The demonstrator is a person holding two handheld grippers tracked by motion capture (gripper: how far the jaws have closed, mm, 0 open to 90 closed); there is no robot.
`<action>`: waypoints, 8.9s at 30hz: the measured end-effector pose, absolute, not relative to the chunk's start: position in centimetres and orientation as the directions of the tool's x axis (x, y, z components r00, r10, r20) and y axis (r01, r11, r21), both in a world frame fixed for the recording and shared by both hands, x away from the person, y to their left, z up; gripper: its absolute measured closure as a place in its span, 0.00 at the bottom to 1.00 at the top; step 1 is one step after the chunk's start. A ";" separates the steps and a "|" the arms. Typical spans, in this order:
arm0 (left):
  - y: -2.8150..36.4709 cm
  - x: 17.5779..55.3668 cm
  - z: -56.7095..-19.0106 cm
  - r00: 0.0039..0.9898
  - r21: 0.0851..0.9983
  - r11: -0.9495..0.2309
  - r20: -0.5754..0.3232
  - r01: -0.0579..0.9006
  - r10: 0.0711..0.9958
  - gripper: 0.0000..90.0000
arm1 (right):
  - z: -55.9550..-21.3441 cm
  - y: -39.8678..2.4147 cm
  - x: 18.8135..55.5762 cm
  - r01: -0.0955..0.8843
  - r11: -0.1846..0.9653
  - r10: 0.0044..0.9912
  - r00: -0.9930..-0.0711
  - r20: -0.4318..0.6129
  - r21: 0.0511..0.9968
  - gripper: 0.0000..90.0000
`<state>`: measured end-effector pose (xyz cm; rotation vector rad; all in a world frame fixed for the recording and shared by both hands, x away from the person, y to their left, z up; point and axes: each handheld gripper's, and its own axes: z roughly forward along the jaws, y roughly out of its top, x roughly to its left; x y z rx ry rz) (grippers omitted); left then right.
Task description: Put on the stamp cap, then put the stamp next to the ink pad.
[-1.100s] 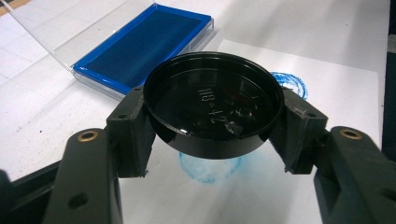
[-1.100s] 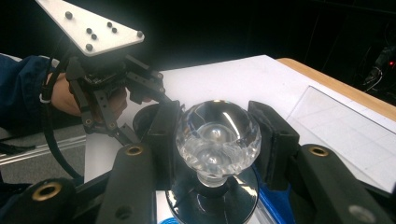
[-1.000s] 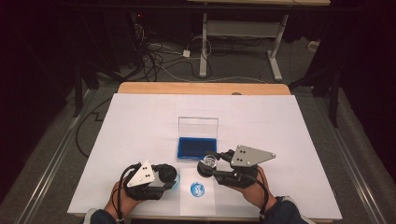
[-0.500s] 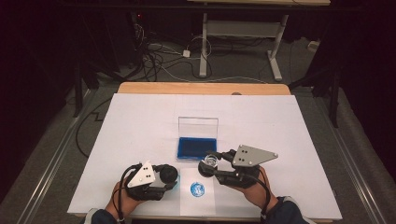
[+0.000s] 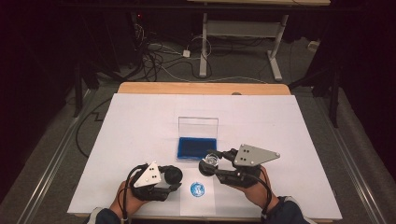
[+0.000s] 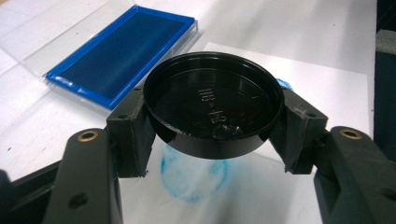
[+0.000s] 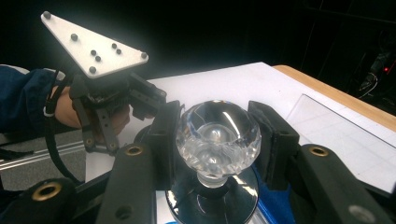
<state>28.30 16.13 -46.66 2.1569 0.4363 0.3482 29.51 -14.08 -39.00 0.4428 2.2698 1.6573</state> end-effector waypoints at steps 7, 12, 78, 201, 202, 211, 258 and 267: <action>15.1 28.5 -46.7 0.909 0.810 -0.562 0.095 0.166 0.406 0.40 | -39.1 -14.1 29.4 0.072 0.287 0.411 -0.910 -0.055 0.955 0.63; 14.3 28.4 -46.7 0.916 0.812 -0.564 0.096 0.154 0.389 0.40 | -38.8 -14.0 29.1 0.067 0.280 0.408 -0.911 -0.055 0.958 0.63; 11.1 28.2 -46.4 0.943 0.844 -0.517 0.042 0.143 0.329 0.40 | -41.6 -10.9 28.5 0.087 0.326 0.332 -0.943 -0.028 0.941 0.63; 11.1 28.2 -46.6 0.923 0.818 -0.563 0.118 0.119 0.366 0.35 | -42.5 -10.6 29.0 0.180 0.323 0.325 -0.943 0.070 0.929 0.63; 11.2 28.3 -46.6 0.921 0.820 -0.558 0.109 0.129 0.373 0.32 | -42.5 -10.6 29.0 0.182 0.322 0.329 -0.942 0.070 0.929 0.63; 11.2 28.3 -46.7 0.915 0.818 -0.561 0.124 0.125 0.384 0.24 | -42.3 -10.9 29.1 0.174 0.316 0.339 -0.939 0.061 0.933 0.63; 20.6 27.6 -46.4 0.802 0.811 -0.546 0.176 0.210 0.570 0.16 | -40.5 -15.1 30.6 0.154 0.309 0.451 -0.892 -0.002 0.939 0.63; 21.3 27.3 -46.5 0.793 0.807 -0.549 0.182 0.217 0.581 0.16 | -40.6 -16.2 31.1 0.164 0.315 0.489 -0.872 -0.012 0.935 0.63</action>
